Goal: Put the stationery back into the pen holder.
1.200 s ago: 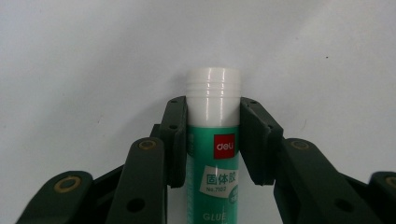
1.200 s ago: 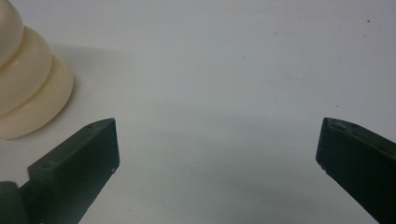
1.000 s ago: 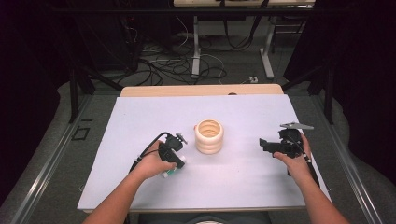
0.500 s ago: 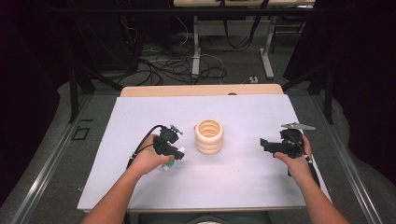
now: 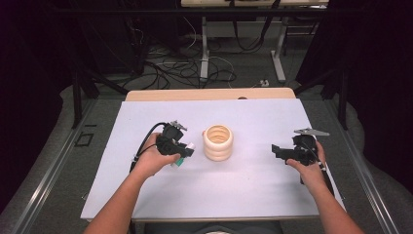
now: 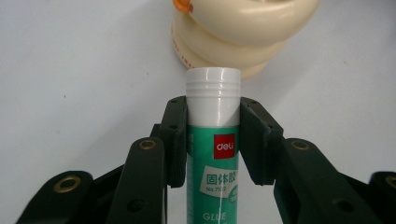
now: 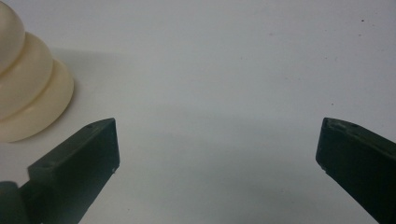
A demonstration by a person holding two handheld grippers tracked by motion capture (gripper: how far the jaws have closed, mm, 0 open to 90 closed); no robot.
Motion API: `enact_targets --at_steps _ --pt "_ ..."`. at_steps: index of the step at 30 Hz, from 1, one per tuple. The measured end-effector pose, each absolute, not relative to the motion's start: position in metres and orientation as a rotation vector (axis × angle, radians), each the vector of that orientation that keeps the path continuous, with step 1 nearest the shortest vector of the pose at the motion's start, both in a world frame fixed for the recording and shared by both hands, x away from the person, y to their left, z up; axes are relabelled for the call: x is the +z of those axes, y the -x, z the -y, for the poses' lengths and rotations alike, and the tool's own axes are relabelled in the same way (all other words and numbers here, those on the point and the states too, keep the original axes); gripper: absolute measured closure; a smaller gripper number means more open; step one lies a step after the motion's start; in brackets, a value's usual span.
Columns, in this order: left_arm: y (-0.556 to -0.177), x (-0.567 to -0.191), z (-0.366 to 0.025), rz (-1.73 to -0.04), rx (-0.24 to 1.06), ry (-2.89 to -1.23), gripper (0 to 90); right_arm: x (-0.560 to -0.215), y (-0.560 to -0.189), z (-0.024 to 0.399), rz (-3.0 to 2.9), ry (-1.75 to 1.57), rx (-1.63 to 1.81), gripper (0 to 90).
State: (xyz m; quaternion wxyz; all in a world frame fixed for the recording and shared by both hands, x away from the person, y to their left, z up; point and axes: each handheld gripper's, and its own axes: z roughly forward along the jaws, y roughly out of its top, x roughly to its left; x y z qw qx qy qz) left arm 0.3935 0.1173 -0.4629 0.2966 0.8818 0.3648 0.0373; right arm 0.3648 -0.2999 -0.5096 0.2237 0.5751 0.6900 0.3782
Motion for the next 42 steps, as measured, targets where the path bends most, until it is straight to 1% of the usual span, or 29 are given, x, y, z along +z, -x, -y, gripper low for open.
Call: enact_targets --at_steps 8,15,23,25,32,42 --pt "-0.395 -0.448 -0.115 -0.955 0.159 -2.259 65.3 -0.509 -0.365 0.3 -1.903 -1.589 1.048 0.0" --pt "-0.398 -0.435 -0.105 -0.926 0.203 -2.173 65.3 -0.509 -0.365 0.3 -1.903 -1.589 1.046 0.0" --pt "-0.401 -0.426 -0.096 -0.897 0.236 -2.106 65.3 -0.51 -0.365 0.301 -1.902 -1.592 1.049 0.0" --pt "-0.402 -0.424 -0.094 -0.892 0.223 -2.097 65.3 -0.51 -0.365 0.301 -1.897 -1.598 1.049 0.0" --pt "-0.403 -0.422 -0.085 -0.868 0.254 -2.06 65.3 -0.51 -0.365 0.301 -1.895 -1.599 1.05 0.0" --pt "-0.404 -0.423 -0.076 -0.858 0.324 -1.955 65.3 -0.51 -0.365 0.302 -1.897 -1.597 1.047 0.0"
